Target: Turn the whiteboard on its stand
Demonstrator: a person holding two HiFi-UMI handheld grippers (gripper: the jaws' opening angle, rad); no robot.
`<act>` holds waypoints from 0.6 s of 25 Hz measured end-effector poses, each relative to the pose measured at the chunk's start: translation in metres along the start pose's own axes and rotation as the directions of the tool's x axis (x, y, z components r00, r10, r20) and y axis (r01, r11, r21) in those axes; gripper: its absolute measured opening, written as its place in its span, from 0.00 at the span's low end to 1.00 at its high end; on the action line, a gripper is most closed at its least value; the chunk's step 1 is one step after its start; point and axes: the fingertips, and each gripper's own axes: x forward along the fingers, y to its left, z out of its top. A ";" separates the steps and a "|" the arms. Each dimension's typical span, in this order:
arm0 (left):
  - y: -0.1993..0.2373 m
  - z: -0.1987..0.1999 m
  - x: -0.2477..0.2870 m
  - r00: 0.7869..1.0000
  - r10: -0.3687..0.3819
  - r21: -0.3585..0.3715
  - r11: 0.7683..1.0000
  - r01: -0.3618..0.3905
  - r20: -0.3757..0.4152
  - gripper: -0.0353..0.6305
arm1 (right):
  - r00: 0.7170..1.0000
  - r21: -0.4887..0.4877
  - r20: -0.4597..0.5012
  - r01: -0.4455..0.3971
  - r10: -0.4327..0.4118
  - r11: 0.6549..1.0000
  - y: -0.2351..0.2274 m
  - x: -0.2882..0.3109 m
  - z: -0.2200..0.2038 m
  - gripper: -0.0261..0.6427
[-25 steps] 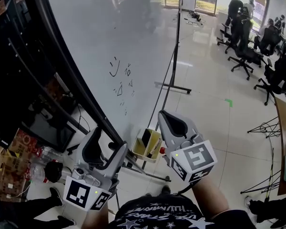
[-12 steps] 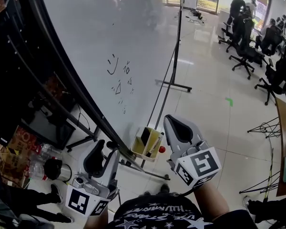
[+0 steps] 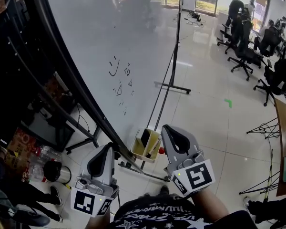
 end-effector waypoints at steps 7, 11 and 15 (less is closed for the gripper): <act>0.003 0.000 0.006 1.000 0.012 0.005 1.000 -0.012 -0.018 0.06 | 1.000 -0.049 0.001 -0.030 0.030 0.998 0.013 0.002 0.004 0.05; 0.009 0.001 0.009 0.999 0.031 0.010 0.999 -0.031 -0.016 0.06 | 0.999 -0.056 -0.012 -0.050 0.050 0.997 0.019 0.005 0.002 0.05; 0.017 0.001 0.009 0.999 0.051 0.014 0.999 -0.051 -0.019 0.06 | 0.998 -0.059 -0.019 -0.054 0.053 0.997 0.022 0.005 0.001 0.05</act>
